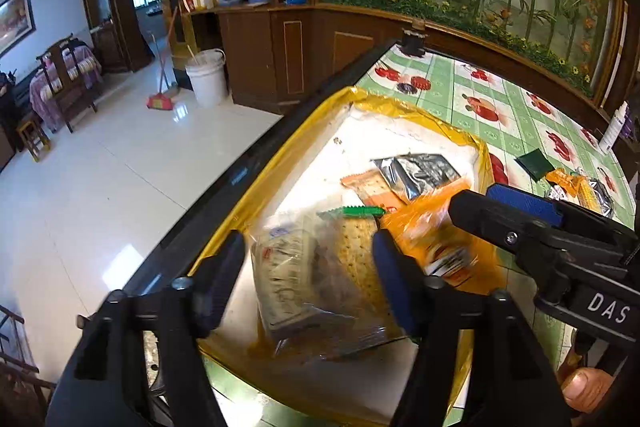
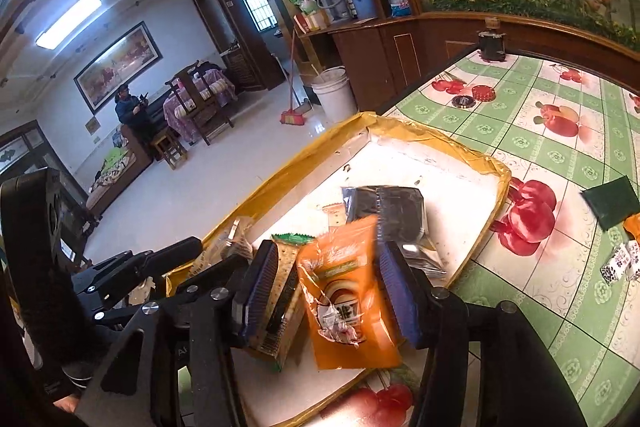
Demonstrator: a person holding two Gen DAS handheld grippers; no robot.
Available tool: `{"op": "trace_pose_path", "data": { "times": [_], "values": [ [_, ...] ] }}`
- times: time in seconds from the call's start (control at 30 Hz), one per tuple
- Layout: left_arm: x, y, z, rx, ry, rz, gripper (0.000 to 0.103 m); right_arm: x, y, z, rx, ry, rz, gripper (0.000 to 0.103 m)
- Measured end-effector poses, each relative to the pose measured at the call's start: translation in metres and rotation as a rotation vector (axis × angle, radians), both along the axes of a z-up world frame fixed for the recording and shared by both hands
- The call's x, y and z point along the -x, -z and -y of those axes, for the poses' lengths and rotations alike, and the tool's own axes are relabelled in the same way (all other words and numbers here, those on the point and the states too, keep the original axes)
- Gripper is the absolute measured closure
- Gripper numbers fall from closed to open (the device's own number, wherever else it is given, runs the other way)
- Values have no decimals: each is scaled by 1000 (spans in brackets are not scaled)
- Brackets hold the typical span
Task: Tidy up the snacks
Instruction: 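Withdraw both grippers from the tray toward the remaining snacks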
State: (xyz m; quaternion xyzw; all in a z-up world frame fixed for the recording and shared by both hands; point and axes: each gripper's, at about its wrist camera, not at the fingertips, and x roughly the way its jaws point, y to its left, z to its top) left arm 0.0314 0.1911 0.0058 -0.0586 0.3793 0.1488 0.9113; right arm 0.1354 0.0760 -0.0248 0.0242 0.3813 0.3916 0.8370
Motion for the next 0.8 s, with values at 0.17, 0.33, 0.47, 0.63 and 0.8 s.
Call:
{"op": "trace_pose_path", "data": {
  "times": [0.17, 0.33, 0.47, 0.63, 0.8],
  "values": [
    [3, -10, 2, -11, -10, 21, 28, 7, -13, 15, -27, 20, 23, 42],
    [8, -16, 7, -2, -4, 34, 28, 17, -24, 37, -48, 54, 40, 40],
    [12, -22, 13, 4, 4, 47, 28, 28, -30, 56, -50, 84, 55, 39],
    [16, -29, 25, 5, 22, 60, 28, 39, -37, 82, -72, 122, 65, 39],
    [18, -34, 40, -2, 51, 69, 28, 47, -40, 113, -108, 169, 65, 39]
  ]
}}
